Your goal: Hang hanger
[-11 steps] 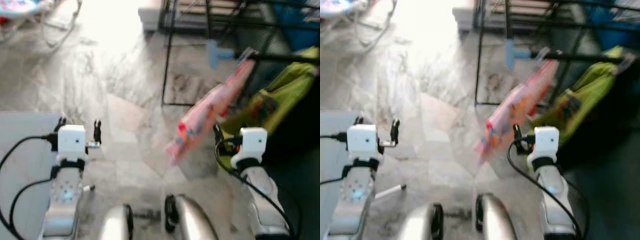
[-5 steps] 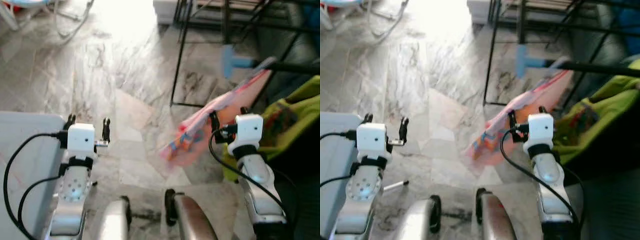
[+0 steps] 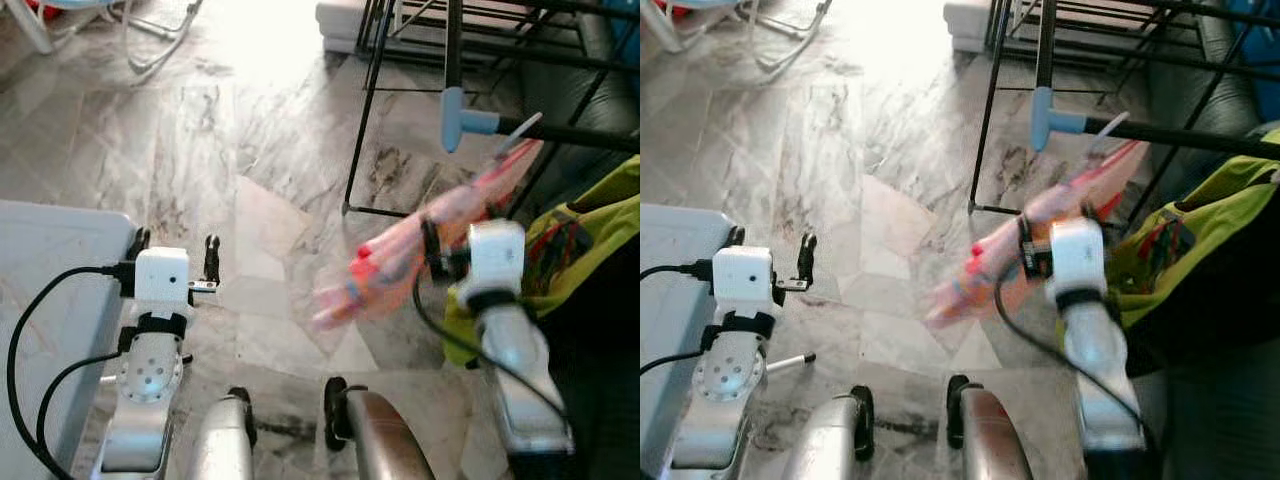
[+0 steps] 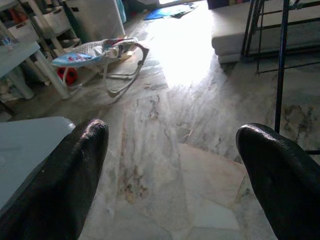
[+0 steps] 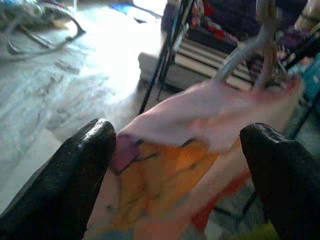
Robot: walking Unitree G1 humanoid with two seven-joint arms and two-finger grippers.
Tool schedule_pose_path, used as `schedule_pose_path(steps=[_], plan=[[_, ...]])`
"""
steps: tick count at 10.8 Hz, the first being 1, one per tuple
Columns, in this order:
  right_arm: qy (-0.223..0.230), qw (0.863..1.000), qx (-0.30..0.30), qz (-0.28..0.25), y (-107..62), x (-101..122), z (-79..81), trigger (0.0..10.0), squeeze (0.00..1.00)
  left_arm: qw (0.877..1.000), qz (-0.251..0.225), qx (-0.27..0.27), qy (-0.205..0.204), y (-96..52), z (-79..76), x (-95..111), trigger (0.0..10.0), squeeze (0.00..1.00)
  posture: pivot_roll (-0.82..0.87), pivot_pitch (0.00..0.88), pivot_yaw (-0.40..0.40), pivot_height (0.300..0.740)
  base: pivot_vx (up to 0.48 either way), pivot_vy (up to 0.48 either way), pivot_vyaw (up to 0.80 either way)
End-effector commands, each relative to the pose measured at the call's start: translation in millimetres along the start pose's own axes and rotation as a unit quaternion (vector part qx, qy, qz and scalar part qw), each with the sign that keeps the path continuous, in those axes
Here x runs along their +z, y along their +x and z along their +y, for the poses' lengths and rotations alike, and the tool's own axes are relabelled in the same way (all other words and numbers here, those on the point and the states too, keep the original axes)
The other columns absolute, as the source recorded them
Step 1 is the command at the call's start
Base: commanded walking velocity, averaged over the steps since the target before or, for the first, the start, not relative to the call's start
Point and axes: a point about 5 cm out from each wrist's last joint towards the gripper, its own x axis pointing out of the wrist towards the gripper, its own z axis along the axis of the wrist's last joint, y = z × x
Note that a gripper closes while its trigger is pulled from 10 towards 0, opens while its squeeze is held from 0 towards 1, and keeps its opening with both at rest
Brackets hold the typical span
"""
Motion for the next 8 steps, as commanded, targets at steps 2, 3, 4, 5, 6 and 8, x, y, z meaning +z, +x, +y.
schedule_pose_path(steps=[2, 3, 4, 5, 6, 8], plan=[[-0.021, 0.999, -0.021, -0.018, -5.7, 9, -5.6, 10.0, 0.0, 1.0, 0.013, 0.0, 0.005, -1.6, 1.2, -6, 10.0, 0.0, 0.0, 0.331, -0.056, 0.74, 0.0, 0.0, 0.0], [-0.044, 0.998, -0.019, -0.035, -6.0, 14, -5.7, 10.0, 0.0, 1.0, 0.013, -0.003, 0.006, -0.4, -0.7, -6, 10.0, 0.0, -0.01, 0.329, -0.054, 0.74, 0.0, 0.0, 0.0], [-0.069, 0.995, 0.015, -0.076, -6.3, 28, 5.2, 10.0, 0.0, 1.0, 0.013, -0.005, 0.004, 0.7, -2.6, -6, 10.0, 0.0, -0.01, 0.327, -0.054, 0.74, 0.0, 0.0, 0.0], [-0.059, 0.995, 0.018, -0.08, -4.7, 32, 9.5, 10.0, 0.0, 1.0, 0.013, -0.007, 0.004, 0.5, -3.9, -7, 10.0, 0.0, -0.01, 0.325, -0.054, 0.74, 0.0, 0.0, 0.0], [-0.066, 0.993, 0.034, -0.093, -4.4, 35, 17.5, 10.0, 0.0, 1.0, 0.015, -0.007, 0.005, -0.8, -4.2, -8, 10.0, 0.0, -0.01, 0.327, -0.053, 0.74, 0.0, 0.0, 0.0], [-0.051, 0.996, 0.009, -0.073, -17.6, 32, 14.6, 10.0, 0.0, 1.0, 0.018, -0.001, 0.005, -14.5, 0.4, -7, 10.0, 0.0, 0.0, 0.339, -0.047, 0.74, 0.0, 0.0, 0.0]])
